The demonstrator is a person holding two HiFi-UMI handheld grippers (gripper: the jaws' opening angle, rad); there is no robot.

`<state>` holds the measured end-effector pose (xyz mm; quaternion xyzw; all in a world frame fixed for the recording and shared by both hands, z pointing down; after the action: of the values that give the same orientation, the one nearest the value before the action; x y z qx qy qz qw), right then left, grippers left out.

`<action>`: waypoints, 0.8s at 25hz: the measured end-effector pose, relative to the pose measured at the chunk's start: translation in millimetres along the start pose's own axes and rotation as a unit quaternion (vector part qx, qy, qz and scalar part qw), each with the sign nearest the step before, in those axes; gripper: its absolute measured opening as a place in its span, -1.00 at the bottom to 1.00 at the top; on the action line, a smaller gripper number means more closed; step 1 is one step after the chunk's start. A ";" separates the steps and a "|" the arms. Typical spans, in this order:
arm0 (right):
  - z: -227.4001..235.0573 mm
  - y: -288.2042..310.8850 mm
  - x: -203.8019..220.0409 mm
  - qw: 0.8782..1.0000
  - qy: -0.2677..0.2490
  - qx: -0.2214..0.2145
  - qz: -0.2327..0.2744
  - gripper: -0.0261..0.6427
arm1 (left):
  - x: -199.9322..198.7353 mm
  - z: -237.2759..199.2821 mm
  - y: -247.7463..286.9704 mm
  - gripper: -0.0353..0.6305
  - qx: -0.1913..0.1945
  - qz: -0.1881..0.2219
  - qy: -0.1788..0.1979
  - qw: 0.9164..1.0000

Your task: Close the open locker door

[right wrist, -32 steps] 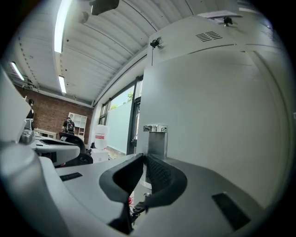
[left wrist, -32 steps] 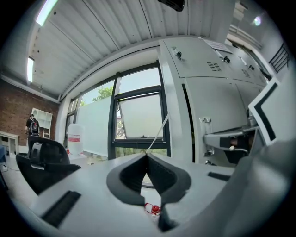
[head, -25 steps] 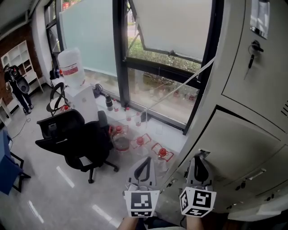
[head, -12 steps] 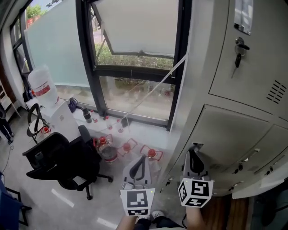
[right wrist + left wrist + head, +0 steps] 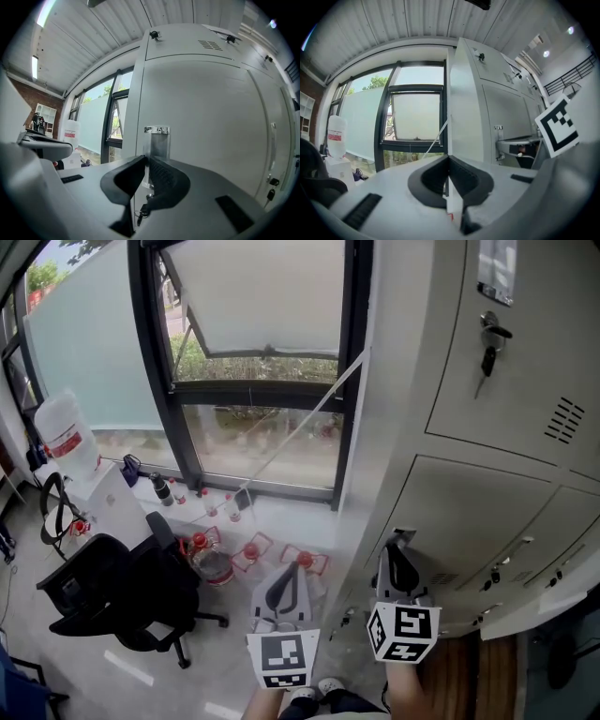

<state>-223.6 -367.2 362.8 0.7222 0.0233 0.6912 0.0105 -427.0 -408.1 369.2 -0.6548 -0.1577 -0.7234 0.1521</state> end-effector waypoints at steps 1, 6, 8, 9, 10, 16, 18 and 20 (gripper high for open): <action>-0.4 0.0 0.2 1.000 0.000 0.001 0.001 -0.80 | 0.2 -1.2 0.7 -0.90 0.000 0.000 -0.001 1.000; -0.8 0.6 1.9 1.000 0.006 -0.002 0.011 -0.80 | -1.1 -6.4 3.5 -0.90 -0.002 0.002 -0.002 1.000; -1.0 0.4 2.1 1.000 0.005 -0.002 0.011 -0.80 | -2.0 -7.6 3.2 -0.90 -0.001 0.004 -0.001 1.000; -1.3 0.0 2.1 1.000 0.002 -0.001 0.010 -0.80 | -2.4 -8.5 2.9 -0.90 -0.001 0.004 -0.001 1.000; -1.6 -1.0 1.9 1.000 -0.002 0.000 0.011 -0.80 | -2.7 -9.5 2.6 -0.90 0.000 0.005 0.000 1.000; -1.5 -19.5 0.4 0.999 -0.009 0.016 0.039 -0.80 | -1.4 -18.2 0.9 -0.90 0.008 0.007 0.003 1.000; 0.1 -27.7 1.1 0.999 -0.009 0.032 0.039 -0.80 | -1.2 -20.1 0.5 -0.90 0.013 0.008 0.004 1.000; 2.6 -35.5 2.9 0.998 -0.012 0.051 0.036 -0.80 | -0.4 -20.8 1.2 -0.90 0.021 0.010 0.004 1.000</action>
<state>-221.5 -331.6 363.9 0.7304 0.0324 0.6803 -0.0506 -445.1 -418.1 366.8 -0.6499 -0.1659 -0.7211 0.1734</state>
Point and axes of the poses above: the fingertips, and each gripper's own axes: y forward along the fingers, z to its right, x out of its underside, the point moved 10 cm from there along -y, backward along the fingers, and after that the axes turned 9 degrees about -x, right-handed, at the moved point
